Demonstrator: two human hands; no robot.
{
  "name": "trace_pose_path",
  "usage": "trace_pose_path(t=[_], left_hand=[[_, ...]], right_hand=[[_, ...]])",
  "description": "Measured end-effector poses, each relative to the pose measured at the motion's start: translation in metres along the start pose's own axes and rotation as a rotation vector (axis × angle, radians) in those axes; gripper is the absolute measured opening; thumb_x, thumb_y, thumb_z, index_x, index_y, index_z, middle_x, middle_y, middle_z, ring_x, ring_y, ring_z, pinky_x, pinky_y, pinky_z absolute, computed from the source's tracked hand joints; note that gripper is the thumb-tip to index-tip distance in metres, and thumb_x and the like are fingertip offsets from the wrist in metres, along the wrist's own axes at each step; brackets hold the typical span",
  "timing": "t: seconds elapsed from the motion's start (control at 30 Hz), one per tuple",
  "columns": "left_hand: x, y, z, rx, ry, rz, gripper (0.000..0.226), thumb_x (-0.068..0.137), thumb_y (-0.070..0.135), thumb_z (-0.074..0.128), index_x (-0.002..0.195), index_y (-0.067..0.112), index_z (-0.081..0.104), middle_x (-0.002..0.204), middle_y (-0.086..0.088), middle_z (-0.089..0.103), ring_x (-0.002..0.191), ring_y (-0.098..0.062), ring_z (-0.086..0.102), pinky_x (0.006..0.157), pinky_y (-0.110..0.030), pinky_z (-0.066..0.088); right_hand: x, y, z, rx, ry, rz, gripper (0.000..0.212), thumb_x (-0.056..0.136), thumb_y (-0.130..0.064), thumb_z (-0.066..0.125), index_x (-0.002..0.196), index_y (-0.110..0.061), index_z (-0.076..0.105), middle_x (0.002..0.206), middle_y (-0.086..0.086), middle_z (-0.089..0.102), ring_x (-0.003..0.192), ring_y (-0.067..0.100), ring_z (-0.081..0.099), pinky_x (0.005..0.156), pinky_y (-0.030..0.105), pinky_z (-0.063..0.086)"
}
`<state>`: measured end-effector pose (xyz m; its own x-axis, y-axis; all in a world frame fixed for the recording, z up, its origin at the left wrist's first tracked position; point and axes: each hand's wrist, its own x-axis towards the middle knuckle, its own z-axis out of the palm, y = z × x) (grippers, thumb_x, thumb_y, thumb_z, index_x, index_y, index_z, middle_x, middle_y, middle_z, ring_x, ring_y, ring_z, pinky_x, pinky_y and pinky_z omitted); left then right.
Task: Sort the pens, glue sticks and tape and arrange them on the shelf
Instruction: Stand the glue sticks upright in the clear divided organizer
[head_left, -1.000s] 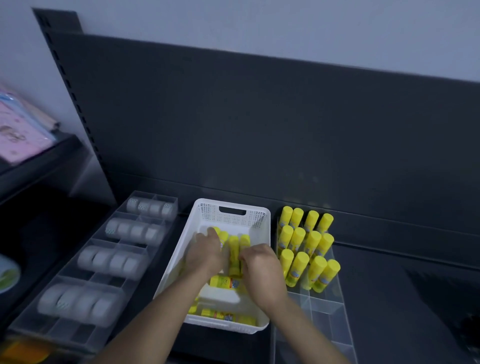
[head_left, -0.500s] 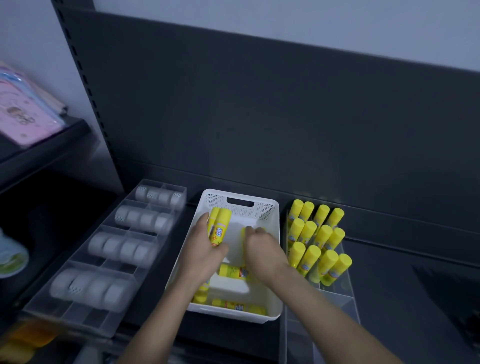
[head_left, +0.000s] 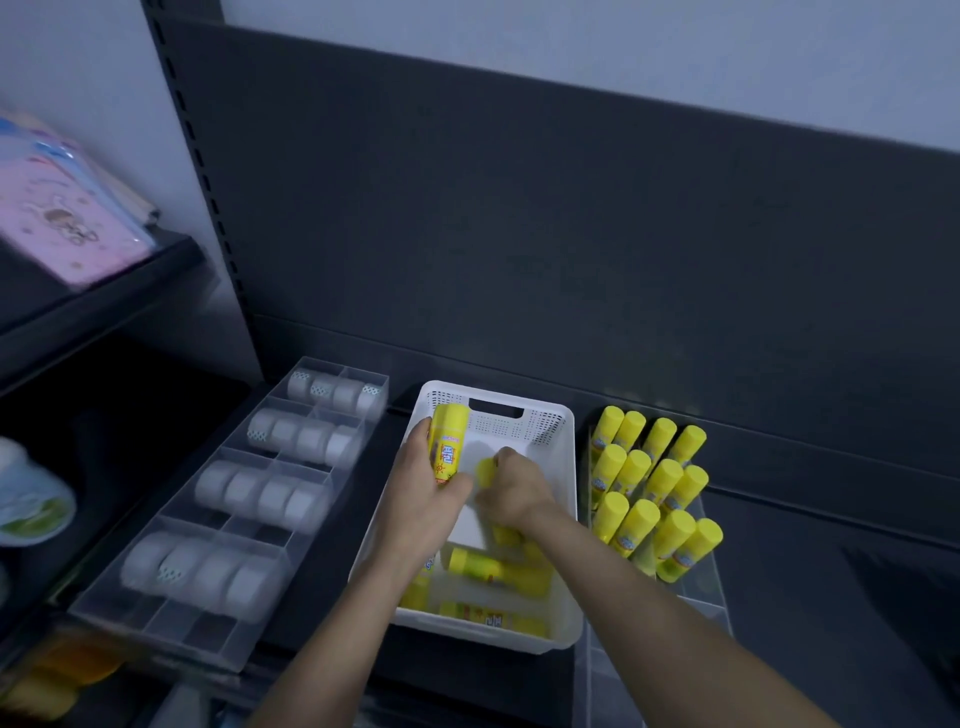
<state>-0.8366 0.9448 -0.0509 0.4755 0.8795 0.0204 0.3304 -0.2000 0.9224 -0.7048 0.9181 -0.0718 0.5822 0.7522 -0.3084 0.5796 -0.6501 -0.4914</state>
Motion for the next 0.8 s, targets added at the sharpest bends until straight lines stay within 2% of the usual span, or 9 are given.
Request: trace_pose_path(t=[0.07, 0.17, 0.23, 0.27, 0.33, 0.47, 0.53, 0.7, 0.8], left_hand=[[-0.001, 0.003, -0.001, 0.007, -0.001, 0.024, 0.047, 0.078, 0.013, 0.056, 0.117, 0.035, 0.042, 0.103, -0.002, 0.056, 0.086, -0.019, 0.053, 0.073, -0.033, 0.046], [-0.002, 0.007, -0.002, 0.01, -0.014, 0.064, 0.039, 0.075, 0.012, 0.057, 0.101, 0.038, 0.042, 0.092, -0.009, 0.055, 0.077, -0.027, 0.051, 0.071, -0.042, 0.047], [-0.003, 0.012, 0.0, -0.027, -0.004, 0.06, 0.039, 0.075, 0.011, 0.057, 0.103, 0.035, 0.045, 0.087, -0.006, 0.055, 0.073, -0.022, 0.05, 0.068, -0.033, 0.046], [-0.004, 0.015, 0.003, -0.064, 0.013, 0.032, 0.037, 0.076, 0.008, 0.057, 0.104, 0.031, 0.047, 0.082, -0.003, 0.053, 0.067, -0.018, 0.047, 0.063, -0.026, 0.043], [-0.008, 0.023, 0.01, -0.172, 0.03, -0.039, 0.032, 0.078, 0.002, 0.055, 0.1, 0.026, 0.051, 0.074, 0.002, 0.046, 0.061, -0.012, 0.041, 0.057, -0.022, 0.037], [-0.026, 0.03, 0.031, -0.289, -0.085, -0.093, 0.026, 0.077, 0.011, 0.057, 0.094, 0.03, 0.051, 0.074, 0.003, 0.045, 0.065, -0.014, 0.044, 0.061, -0.029, 0.038], [-0.036, 0.032, 0.04, -0.279, -0.133, -0.087, 0.03, 0.074, 0.016, 0.058, 0.098, 0.032, 0.051, 0.074, 0.004, 0.046, 0.064, -0.014, 0.044, 0.061, -0.029, 0.038], [-0.04, 0.03, 0.05, -0.135, -0.247, -0.025, 0.045, 0.079, 0.005, 0.059, 0.109, 0.037, 0.045, 0.076, 0.002, 0.052, 0.065, -0.017, 0.049, 0.055, -0.026, 0.038], [-0.038, 0.028, 0.051, -0.103, -0.273, -0.011, 0.046, 0.079, 0.006, 0.059, 0.112, 0.035, 0.045, 0.079, 0.002, 0.052, 0.064, -0.014, 0.048, 0.048, -0.015, 0.036]], right_hand=[[-0.001, -0.003, -0.01, 0.152, 0.052, 0.007, 0.036, 0.079, -0.02, 0.067, 0.111, -0.012, 0.053, 0.102, 0.007, 0.061, 0.095, 0.024, 0.06, 0.068, 0.025, 0.043], [-0.014, -0.01, -0.032, 0.518, 0.147, 0.043, 0.019, 0.072, -0.016, 0.068, 0.089, -0.015, 0.06, 0.07, 0.0, 0.058, 0.066, 0.02, 0.055, 0.06, 0.028, 0.045], [-0.027, -0.01, -0.048, 0.676, 0.251, 0.019, 0.008, 0.072, -0.018, 0.067, 0.075, -0.013, 0.062, 0.057, -0.001, 0.055, 0.054, 0.018, 0.05, 0.057, 0.032, 0.044], [-0.036, -0.009, -0.056, 0.729, 0.3, 0.0, 0.01, 0.074, -0.02, 0.068, 0.072, -0.013, 0.061, 0.054, -0.002, 0.054, 0.051, 0.017, 0.048, 0.055, 0.031, 0.043], [-0.057, -0.005, -0.069, 0.843, 0.386, -0.009, 0.015, 0.079, -0.025, 0.069, 0.075, -0.013, 0.06, 0.053, -0.003, 0.052, 0.047, 0.016, 0.045, 0.05, 0.028, 0.04], [-0.095, 0.017, -0.084, 0.957, 0.495, 0.039, 0.024, 0.082, -0.031, 0.07, 0.083, -0.008, 0.062, 0.06, 0.003, 0.051, 0.052, 0.018, 0.044, 0.05, 0.029, 0.041], [-0.109, 0.031, -0.087, 0.948, 0.517, 0.051, 0.022, 0.081, -0.027, 0.071, 0.091, -0.009, 0.065, 0.065, 0.003, 0.056, 0.054, 0.018, 0.046, 0.05, 0.029, 0.041], [-0.135, 0.064, -0.09, 0.954, 0.633, 0.128, 0.02, 0.077, -0.017, 0.073, 0.094, -0.012, 0.065, 0.065, -0.002, 0.062, 0.053, 0.015, 0.052, 0.051, 0.029, 0.044], [-0.144, 0.076, -0.082, 0.88, 0.64, 0.138, 0.019, 0.077, -0.014, 0.073, 0.094, -0.013, 0.065, 0.066, -0.005, 0.065, 0.057, 0.012, 0.055, 0.053, 0.03, 0.045]])
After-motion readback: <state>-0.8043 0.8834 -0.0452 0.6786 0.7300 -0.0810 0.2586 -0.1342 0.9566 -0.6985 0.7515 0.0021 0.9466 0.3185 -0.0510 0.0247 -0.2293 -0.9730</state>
